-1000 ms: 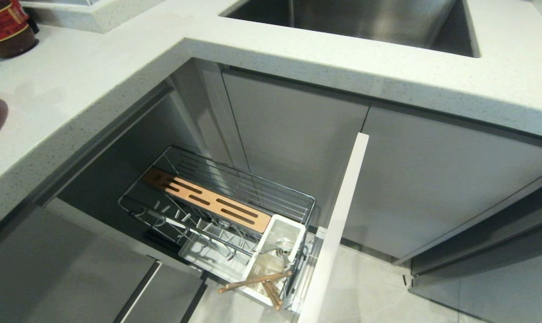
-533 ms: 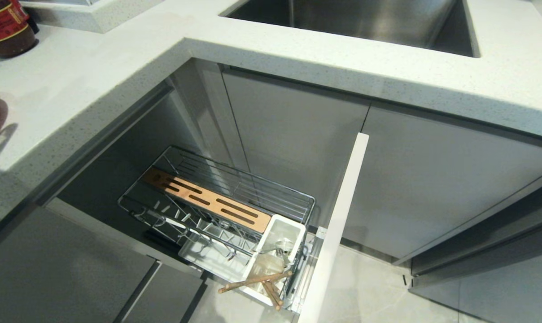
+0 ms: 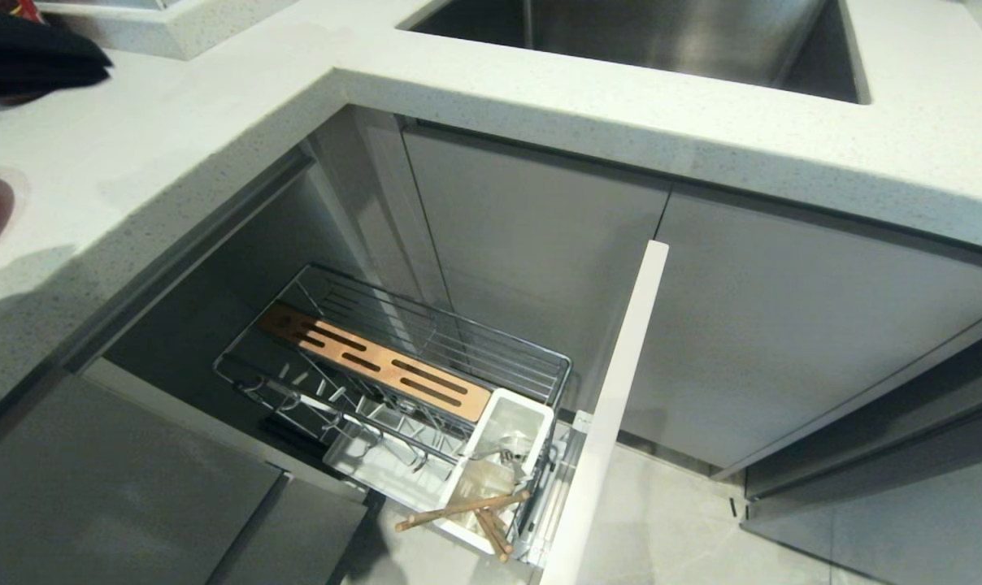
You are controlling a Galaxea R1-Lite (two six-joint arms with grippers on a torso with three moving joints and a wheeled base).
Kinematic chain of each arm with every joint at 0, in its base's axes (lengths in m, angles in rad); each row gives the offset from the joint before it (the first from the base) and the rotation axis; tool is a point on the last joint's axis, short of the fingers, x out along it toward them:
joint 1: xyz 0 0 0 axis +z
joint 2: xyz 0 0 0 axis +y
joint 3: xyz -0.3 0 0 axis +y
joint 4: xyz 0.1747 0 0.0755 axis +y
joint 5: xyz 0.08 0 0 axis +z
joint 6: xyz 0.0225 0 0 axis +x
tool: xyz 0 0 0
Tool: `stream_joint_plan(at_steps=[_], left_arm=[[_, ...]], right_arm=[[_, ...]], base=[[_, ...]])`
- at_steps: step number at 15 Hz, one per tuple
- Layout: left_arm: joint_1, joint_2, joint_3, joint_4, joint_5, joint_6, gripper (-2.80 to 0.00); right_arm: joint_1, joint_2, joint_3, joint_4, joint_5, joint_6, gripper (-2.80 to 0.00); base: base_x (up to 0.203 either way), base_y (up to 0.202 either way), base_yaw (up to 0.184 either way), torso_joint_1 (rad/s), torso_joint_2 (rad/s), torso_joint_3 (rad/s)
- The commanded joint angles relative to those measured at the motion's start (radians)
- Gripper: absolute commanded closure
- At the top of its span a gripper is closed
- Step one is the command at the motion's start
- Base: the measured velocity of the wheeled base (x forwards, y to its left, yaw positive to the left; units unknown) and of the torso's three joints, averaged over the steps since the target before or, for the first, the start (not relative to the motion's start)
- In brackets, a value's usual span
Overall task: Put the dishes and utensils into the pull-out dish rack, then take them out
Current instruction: Take the spoon out of the cupboard
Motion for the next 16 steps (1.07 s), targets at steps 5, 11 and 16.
stream_joint_plan(at_steps=[5, 11, 16], left_arm=[[-0.163, 0.194, 0.159, 0.007, 0.103, -0.122, 0.00], [-0.222, 0.287, 0.296, 0.012, 0.088, -0.294, 0.00], [-0.241, 0.338, 0.333, 0.021, 0.070, -0.374, 0.00]], right_arm=[[0.000, 0.000, 0.000, 0.000, -0.002, 0.000, 0.00], [0.000, 0.000, 0.000, 0.000, 0.000, -0.001, 0.00], [0.000, 0.000, 0.000, 0.000, -0.001, 0.000, 0.00]], base=[[0.000, 0.000, 0.000, 0.000, 0.00, 0.000], [0.000, 0.000, 0.000, 0.000, 0.00, 0.000], [0.000, 0.000, 0.000, 0.000, 0.00, 0.000]])
